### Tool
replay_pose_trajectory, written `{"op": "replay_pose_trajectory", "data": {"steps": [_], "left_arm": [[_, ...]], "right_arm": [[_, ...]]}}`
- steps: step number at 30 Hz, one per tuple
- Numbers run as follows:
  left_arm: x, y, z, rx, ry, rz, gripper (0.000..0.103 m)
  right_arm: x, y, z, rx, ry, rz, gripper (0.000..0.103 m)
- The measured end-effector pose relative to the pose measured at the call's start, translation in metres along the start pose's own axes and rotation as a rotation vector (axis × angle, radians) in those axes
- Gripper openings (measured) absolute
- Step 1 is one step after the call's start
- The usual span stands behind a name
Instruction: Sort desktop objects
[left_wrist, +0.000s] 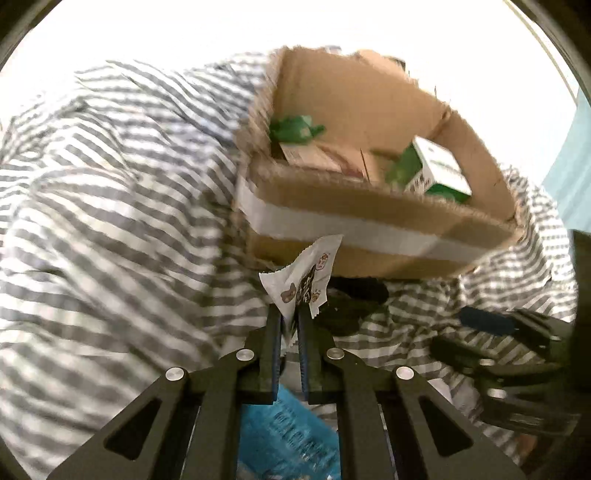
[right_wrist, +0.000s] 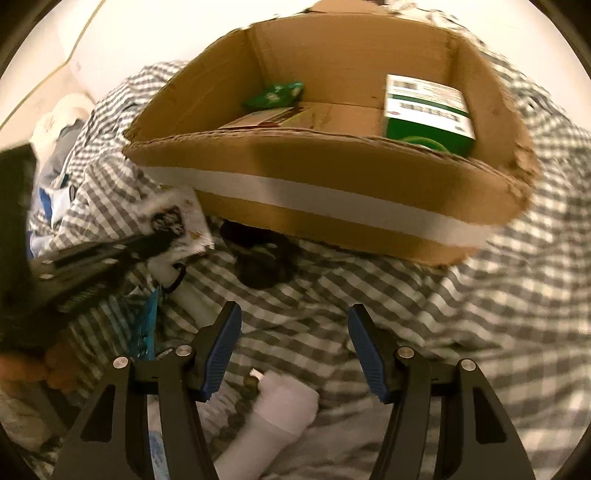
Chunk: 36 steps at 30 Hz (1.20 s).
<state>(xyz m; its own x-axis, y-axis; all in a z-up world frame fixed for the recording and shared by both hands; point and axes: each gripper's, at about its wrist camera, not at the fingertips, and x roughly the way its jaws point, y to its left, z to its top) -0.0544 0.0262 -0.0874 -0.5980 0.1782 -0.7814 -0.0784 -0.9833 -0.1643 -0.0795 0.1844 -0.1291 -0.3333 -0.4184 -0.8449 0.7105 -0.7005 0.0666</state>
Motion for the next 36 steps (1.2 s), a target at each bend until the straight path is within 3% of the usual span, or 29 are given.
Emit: {"op": "replay_pose_trajectory", "data": {"steps": [6, 11, 14, 19, 22, 25, 36], "left_arm": [[0.011, 0.011, 0.009, 0.034, 0.017, 0.057, 0.008], [0.028, 0.02, 0.005, -0.007, 0.061, 0.077, 0.008], [0.033, 0.027, 0.006, -0.029, 0.069, 0.084, 0.008], [0.044, 0.041, 0.004, -0.098, 0.093, 0.077, 0.008], [0.044, 0.045, 0.005, -0.121, 0.092, 0.066, 0.008], [0.043, 0.046, 0.004, -0.126, 0.085, 0.062, 0.008], [0.045, 0.043, 0.004, -0.138, 0.086, 0.054, 0.008]], "right_arm": [[0.044, 0.024, 0.024, -0.12, 0.073, 0.046, 0.065], [0.076, 0.034, 0.038, -0.174, 0.118, 0.015, 0.068], [0.084, 0.037, 0.043, -0.198, 0.085, -0.035, 0.069], [0.088, 0.038, 0.043, -0.2, 0.062, -0.045, 0.068], [0.086, 0.041, 0.037, -0.209, 0.072, -0.034, 0.043], [0.086, 0.049, 0.029, -0.233, 0.113, -0.032, 0.031], [0.056, 0.065, 0.007, -0.234, 0.128, 0.045, 0.028]]}}
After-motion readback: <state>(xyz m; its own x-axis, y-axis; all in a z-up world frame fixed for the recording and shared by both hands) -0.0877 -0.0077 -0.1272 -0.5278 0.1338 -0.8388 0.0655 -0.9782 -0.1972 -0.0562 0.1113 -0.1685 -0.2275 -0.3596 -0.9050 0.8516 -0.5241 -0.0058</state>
